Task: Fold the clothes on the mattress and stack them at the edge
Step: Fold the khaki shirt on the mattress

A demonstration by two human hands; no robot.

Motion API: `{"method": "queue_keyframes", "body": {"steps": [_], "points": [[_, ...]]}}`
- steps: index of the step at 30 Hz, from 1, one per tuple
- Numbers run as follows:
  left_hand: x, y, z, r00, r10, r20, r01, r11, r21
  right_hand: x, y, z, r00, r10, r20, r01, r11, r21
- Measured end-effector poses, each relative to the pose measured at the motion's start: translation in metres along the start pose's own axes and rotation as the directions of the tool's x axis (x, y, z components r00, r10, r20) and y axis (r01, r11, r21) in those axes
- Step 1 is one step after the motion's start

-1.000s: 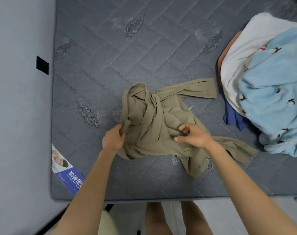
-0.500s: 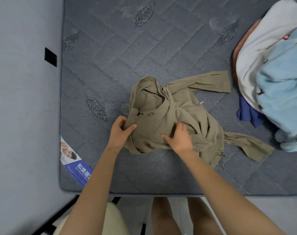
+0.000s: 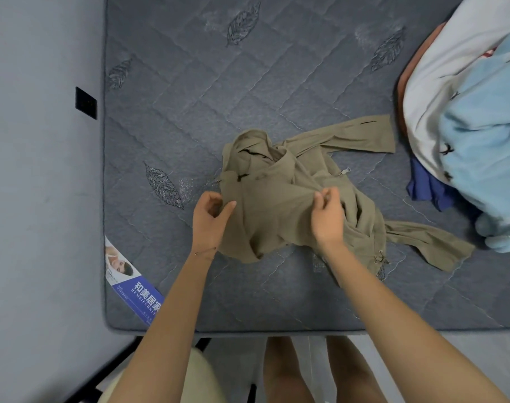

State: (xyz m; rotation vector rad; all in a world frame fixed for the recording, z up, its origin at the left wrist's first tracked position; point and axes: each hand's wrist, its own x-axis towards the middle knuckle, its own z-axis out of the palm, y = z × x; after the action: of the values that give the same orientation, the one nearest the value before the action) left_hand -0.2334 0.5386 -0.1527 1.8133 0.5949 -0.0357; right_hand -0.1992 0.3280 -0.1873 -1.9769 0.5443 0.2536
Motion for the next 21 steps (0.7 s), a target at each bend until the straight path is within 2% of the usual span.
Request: {"method": "queue_keyframes", "body": {"steps": [3,4,8,11,15,18,20,21], "points": [[-0.005,0.002,0.018,0.976,-0.034,0.213,0.054,0.994,-0.090,0.025,-0.013,-0.035,0.987,-0.052,-0.152,0.060,0.997,0.048],[-0.007,0.001,0.024,0.968,-0.058,0.244,0.080,0.993,-0.083,0.032,-0.015,-0.047,0.979,-0.059,-0.194,0.071,0.996,0.058],[-0.011,-0.016,0.042,0.987,-0.116,0.114,0.103,0.987,0.121,0.057,-0.008,-0.089,0.951,-0.056,-0.303,0.071,0.997,0.039],[-0.012,-0.020,0.056,0.986,-0.100,0.132,0.062,0.961,0.270,0.063,0.006,-0.109,0.962,-0.040,-0.270,0.038,0.999,-0.013],[-0.011,-0.020,0.078,0.976,0.034,0.216,-0.133,0.878,0.460,0.061,0.030,-0.125,0.981,-0.048,-0.190,0.041,0.998,-0.039],[-0.004,-0.014,0.097,0.968,0.142,0.206,-0.228,0.841,0.492,0.056,0.042,-0.130,0.991,-0.049,-0.124,0.047,0.999,-0.019],[0.004,-0.011,0.110,0.939,0.163,0.302,-0.312,0.774,0.552,0.053,0.047,-0.132,0.993,-0.052,-0.104,0.052,0.999,0.004],[0.007,-0.010,0.116,0.918,0.129,0.376,-0.348,0.715,0.606,0.053,0.048,-0.133,0.993,-0.057,-0.104,0.059,0.998,0.016]]}}
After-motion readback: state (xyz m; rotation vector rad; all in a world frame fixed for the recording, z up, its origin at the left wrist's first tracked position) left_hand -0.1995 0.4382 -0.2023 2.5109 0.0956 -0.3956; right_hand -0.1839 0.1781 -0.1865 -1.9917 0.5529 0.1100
